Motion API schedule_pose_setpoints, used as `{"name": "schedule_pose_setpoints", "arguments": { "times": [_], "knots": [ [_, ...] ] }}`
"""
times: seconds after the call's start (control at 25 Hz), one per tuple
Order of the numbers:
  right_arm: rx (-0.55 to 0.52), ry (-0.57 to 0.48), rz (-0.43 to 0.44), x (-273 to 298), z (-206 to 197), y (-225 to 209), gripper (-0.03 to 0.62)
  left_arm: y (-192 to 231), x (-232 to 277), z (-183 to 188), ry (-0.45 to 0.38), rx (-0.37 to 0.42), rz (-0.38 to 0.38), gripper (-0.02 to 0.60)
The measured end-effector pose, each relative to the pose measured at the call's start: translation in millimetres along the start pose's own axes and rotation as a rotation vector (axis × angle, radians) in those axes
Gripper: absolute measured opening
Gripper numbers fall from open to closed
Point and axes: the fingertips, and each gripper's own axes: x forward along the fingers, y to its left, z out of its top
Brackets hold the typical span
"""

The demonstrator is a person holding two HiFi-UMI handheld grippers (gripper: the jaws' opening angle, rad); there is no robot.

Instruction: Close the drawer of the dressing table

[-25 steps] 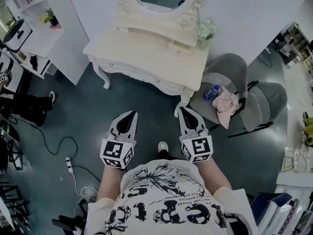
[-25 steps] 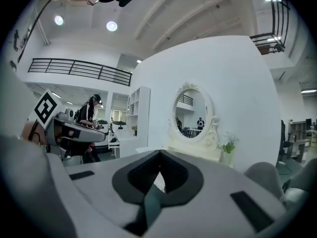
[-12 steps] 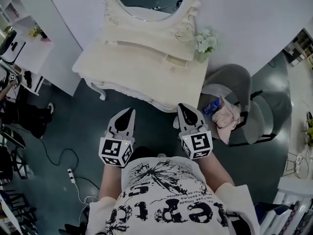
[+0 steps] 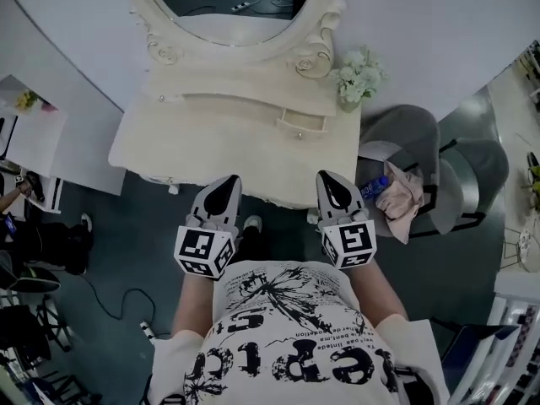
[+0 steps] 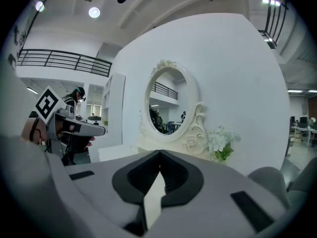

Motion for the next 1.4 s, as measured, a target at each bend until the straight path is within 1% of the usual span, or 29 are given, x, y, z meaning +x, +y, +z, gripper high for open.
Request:
{"name": "schedule_pose_setpoints", "arguments": {
  "times": [0.08,0.2,0.32,0.4,0.52,0.6,0.68,0.76,0.84,0.92,1.0,1.12,1.2,1.24,1.32,1.4],
  "knots": [
    [0.014,0.008,-0.057,25,4,-6,0.015,26,24,10,0.007,0.017,-0.041,0.018],
    [0.05,0.017,-0.145,58,13,-16,0.015,61,59,26,0.02,0.047,-0.123,0.018],
    [0.075,0.023,-0.206,90,17,-25,0.015,93,90,37,0.028,0.066,-0.183,0.018],
    [0.104,0.029,-0.242,106,14,-30,0.015,110,108,41,0.03,0.059,-0.217,0.018],
    [0.152,0.048,-0.301,123,1,-40,0.015,123,134,40,0.026,0.047,-0.271,0.018],
    [0.174,0.084,-0.346,134,-13,-48,0.015,128,148,38,0.029,0.031,-0.3,0.018],
    [0.187,0.145,-0.377,141,-31,-52,0.015,128,159,35,0.038,-0.013,-0.337,0.018],
    [0.198,0.207,-0.389,148,-51,-53,0.017,127,167,30,0.049,-0.045,-0.375,0.018],
    [0.216,0.247,-0.393,155,-68,-56,0.017,126,177,21,0.065,-0.032,-0.39,0.018],
    [0.244,0.273,-0.392,161,-84,-57,0.017,126,186,7,0.092,0.004,-0.391,0.018],
    [0.263,0.302,-0.383,168,-100,-58,0.017,125,194,-11,0.124,0.022,-0.394,0.018],
    [0.26,0.353,-0.358,182,-126,-60,0.018,125,207,-32,0.151,0.013,-0.401,0.018],
    [0.248,0.389,-0.341,189,-142,-60,0.022,126,213,-42,0.156,0.007,-0.391,0.018],
    [0.247,0.407,-0.329,192,-149,-60,0.036,127,214,-47,0.157,0.006,-0.384,0.018],
    [0.259,0.44,-0.307,200,-165,-61,0.111,127,219,-55,0.16,0.005,-0.376,0.018],
    [0.271,0.467,-0.304,205,-179,-64,0.118,125,225,-64,0.175,-0.008,-0.372,0.018]
  ]
}}
